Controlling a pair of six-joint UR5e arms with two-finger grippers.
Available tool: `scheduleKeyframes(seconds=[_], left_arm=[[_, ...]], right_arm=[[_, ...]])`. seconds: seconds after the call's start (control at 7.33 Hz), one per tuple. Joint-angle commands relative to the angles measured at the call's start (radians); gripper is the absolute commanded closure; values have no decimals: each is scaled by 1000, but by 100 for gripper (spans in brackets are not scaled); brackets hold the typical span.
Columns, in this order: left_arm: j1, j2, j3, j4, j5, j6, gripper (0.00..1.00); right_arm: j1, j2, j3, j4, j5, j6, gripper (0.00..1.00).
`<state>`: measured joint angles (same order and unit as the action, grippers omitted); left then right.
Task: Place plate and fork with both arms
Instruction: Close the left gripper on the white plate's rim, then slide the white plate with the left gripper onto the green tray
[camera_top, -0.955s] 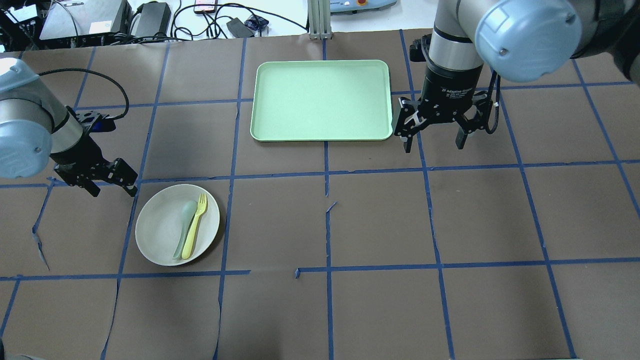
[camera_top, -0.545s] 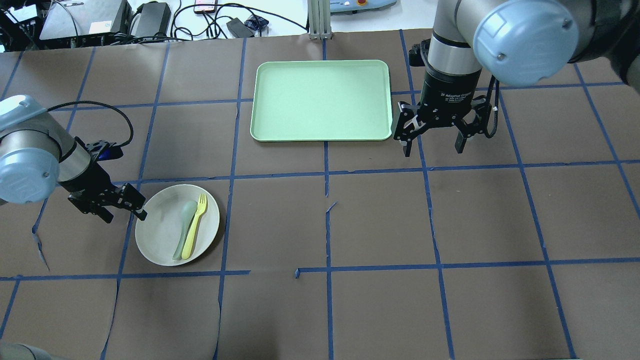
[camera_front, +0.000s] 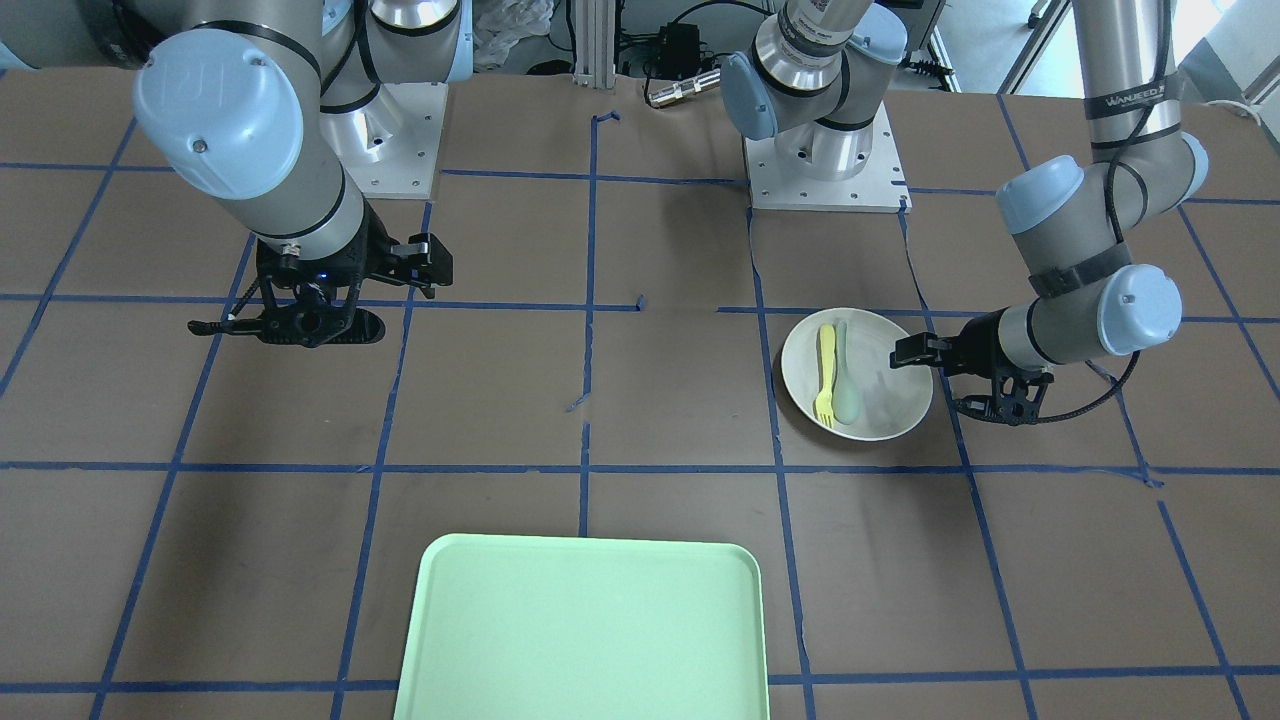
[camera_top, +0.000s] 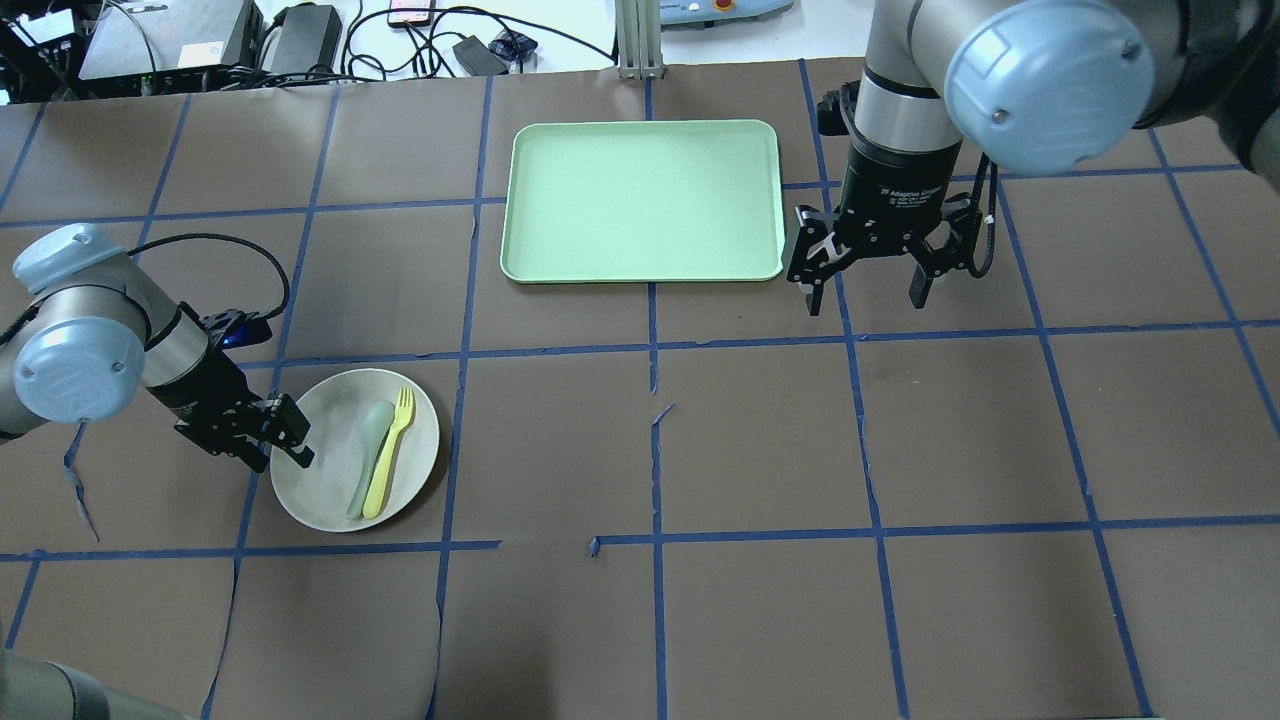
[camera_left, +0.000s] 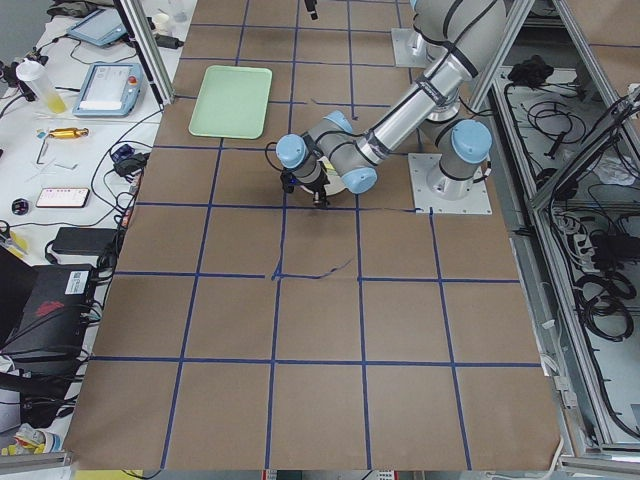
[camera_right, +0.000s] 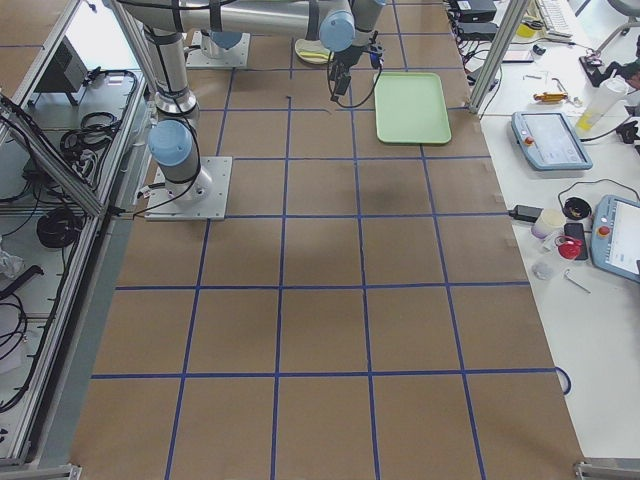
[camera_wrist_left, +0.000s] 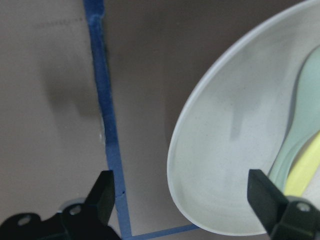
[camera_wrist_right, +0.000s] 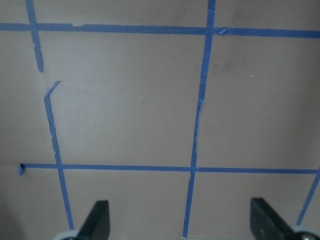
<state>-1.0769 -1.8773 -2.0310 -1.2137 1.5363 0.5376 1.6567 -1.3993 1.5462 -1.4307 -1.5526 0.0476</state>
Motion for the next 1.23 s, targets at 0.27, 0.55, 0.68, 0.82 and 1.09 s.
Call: scheduleKeyframes(seconds=[0.27, 0.55, 0.68, 0.82, 1.09], left_arm=[[-2, -25, 63, 8, -15, 11, 100], [0, -23, 167, -73, -92, 39, 100], [6, -25, 205, -113, -116, 42, 100], [12, -32, 222, -150, -140, 71, 100], [29, -39, 257, -153, -202, 102, 100]], right_arm=[[0, 0, 0, 1, 0, -2, 0], [0, -1, -1, 0, -3, -2, 0], [0, 0, -1, 1, -3, -2, 0], [0, -1, -3, 1, -1, 1, 0], [0, -3, -5, 1, -1, -2, 0]])
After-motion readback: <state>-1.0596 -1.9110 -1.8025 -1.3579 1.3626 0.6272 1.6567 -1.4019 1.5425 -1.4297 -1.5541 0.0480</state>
